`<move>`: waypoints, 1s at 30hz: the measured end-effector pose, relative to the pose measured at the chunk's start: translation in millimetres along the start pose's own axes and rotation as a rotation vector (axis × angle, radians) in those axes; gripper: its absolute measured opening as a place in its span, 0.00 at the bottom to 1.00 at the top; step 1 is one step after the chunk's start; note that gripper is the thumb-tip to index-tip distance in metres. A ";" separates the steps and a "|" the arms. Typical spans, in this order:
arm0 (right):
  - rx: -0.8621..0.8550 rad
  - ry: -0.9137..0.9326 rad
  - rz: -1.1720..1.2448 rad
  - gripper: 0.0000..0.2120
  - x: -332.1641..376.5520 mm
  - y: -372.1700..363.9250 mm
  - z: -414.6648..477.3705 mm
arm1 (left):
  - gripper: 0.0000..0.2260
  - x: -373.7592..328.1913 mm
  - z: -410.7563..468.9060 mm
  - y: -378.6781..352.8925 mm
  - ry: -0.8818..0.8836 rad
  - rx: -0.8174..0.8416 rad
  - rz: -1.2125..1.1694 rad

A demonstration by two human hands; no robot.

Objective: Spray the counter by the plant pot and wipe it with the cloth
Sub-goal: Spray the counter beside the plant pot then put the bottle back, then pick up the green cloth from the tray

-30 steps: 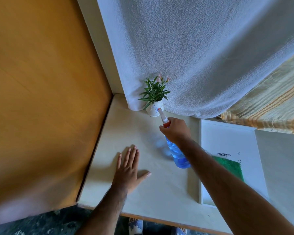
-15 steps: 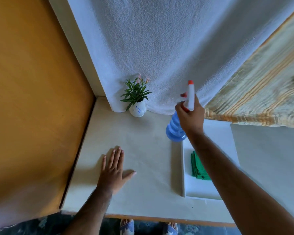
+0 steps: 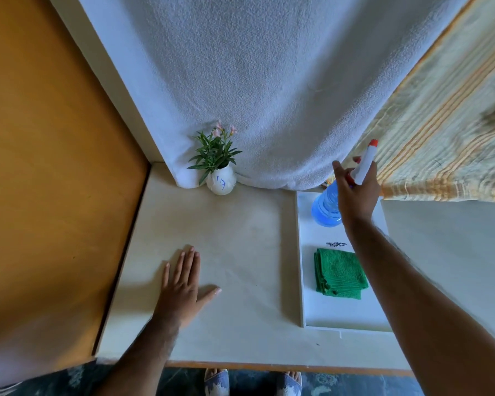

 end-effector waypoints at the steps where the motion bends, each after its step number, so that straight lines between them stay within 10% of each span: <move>1: 0.009 0.000 -0.001 0.17 -4.5 0.3 0.0 | 0.55 -0.2 -0.4 -0.2 -0.001 -0.005 0.008; 23: 0.396 -0.172 0.032 0.40 -33.9 24.8 -61.7 | 0.54 0.4 -1.6 -0.6 -0.034 -0.053 -0.005; 30: 0.771 -0.074 -0.588 0.62 -78.7 62.9 -155.8 | 0.55 0.3 -0.9 -2.3 0.001 -0.023 0.004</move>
Point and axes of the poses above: each hand's wrist, its own z-axis towards the middle knuckle, its own y-axis out of the back of the hand, x = y × z, the point moved 1 cm from there along z, towards the middle knuckle, and after that the axes turned 12 degrees about x, right-handed, at the moved point
